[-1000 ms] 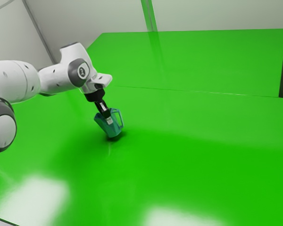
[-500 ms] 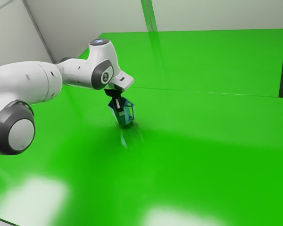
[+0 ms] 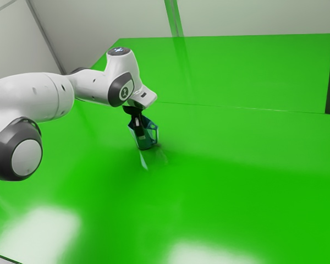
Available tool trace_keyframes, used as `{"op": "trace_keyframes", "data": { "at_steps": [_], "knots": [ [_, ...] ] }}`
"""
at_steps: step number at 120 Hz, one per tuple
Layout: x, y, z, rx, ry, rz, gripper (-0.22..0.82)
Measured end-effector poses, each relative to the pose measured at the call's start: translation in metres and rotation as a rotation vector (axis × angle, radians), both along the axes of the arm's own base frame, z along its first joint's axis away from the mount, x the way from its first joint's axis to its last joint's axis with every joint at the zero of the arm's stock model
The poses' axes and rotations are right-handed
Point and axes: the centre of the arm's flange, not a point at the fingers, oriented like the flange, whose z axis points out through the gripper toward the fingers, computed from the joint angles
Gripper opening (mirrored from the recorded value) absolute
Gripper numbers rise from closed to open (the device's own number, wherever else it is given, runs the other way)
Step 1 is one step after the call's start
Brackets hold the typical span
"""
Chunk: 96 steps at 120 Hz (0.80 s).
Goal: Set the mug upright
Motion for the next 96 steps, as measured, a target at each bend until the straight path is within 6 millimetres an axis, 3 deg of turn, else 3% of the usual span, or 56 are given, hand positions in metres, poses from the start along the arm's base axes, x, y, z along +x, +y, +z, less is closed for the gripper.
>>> {"op": "trace_keyframes", "data": {
  "at_steps": [21,29,59,96],
  "knots": [
    [-0.002,-0.001,0.018,-0.002,-0.024,-0.006,0.48],
    [-0.009,0.004,0.036,-0.011,-0.041,0.012,0.51],
    [-0.055,0.03,0.16,-0.02,-0.103,0.216,0.58],
    [-0.103,0.064,0.253,-0.037,-0.11,0.487,0.6]
  ]
}}
